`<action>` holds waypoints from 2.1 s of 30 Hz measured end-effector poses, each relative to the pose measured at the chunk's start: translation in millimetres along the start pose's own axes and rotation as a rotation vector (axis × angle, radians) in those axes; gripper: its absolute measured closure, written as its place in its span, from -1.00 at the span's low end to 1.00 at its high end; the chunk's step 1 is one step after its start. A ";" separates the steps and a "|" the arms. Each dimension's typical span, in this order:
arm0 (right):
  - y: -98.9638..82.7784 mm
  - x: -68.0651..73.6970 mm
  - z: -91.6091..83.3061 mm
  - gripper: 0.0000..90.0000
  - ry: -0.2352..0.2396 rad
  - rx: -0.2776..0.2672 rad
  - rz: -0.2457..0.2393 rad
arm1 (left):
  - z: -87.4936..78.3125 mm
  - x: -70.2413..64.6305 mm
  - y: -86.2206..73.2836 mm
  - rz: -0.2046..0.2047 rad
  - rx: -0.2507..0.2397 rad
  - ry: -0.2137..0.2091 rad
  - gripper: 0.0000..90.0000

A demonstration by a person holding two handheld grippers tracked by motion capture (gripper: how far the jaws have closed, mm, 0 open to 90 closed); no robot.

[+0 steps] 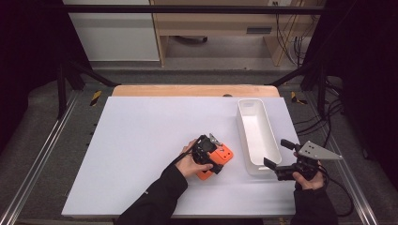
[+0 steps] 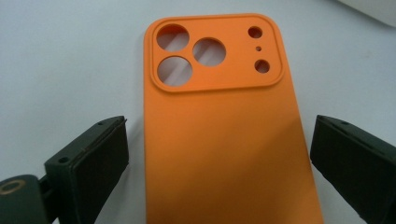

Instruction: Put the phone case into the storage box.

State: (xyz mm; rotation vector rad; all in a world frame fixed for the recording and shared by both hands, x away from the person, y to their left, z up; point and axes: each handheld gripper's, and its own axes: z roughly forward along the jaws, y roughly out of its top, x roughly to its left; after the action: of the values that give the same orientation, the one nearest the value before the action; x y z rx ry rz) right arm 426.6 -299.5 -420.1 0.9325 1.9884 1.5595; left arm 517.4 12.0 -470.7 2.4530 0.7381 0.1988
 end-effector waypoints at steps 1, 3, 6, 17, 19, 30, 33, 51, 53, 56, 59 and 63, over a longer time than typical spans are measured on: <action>0.0 0.1 -0.1 -0.99 -0.002 0.001 0.000 | 0.3 -0.1 0.0 0.000 0.002 0.000 -0.90; 0.0 0.2 0.1 -0.99 -0.001 0.002 0.000 | 0.7 -0.4 -0.1 0.000 0.003 0.000 -0.89; 0.0 0.2 0.1 -0.99 -0.002 0.002 0.001 | 1.6 -1.2 -0.1 0.006 0.010 0.008 -0.87; -0.1 0.2 0.3 -0.99 -0.001 0.003 0.000 | 2.0 -3.5 1.4 0.023 0.031 0.023 -0.83; 0.1 0.1 0.1 -0.99 -0.001 0.002 0.001 | 1.5 -3.9 2.2 0.029 0.037 0.023 -0.81; 0.0 0.0 0.0 -0.99 -0.001 0.002 0.000 | 0.3 -5.3 4.6 0.027 0.052 0.026 -0.70; 0.1 0.1 0.0 -0.99 -0.001 0.003 0.001 | -0.1 -4.8 4.5 0.026 0.051 0.023 -0.69; 0.2 0.2 -0.2 -0.99 0.001 0.000 -0.001 | -25.4 -0.6 2.0 0.045 -0.018 0.023 -0.69; 0.3 0.2 -0.4 -0.99 0.001 -0.002 0.000 | -30.5 0.3 0.5 0.056 -0.034 0.023 -0.68; 0.3 0.2 -0.3 -0.99 0.001 -0.001 -0.001 | -36.9 2.0 -2.2 0.056 -0.050 0.018 -0.69; 0.2 0.4 -0.2 -0.99 0.000 0.001 -0.001 | -43.7 4.1 -5.3 0.053 -0.064 0.014 -0.69; 0.1 0.5 -0.1 -0.99 0.000 0.003 -0.002 | -52.3 6.5 -9.8 0.050 -0.080 0.007 -0.69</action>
State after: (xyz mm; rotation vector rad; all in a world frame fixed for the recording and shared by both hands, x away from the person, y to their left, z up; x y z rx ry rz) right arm 426.2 -299.2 -420.0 0.9313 1.9914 1.5567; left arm 503.1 47.2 -433.0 2.3977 0.6597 0.2507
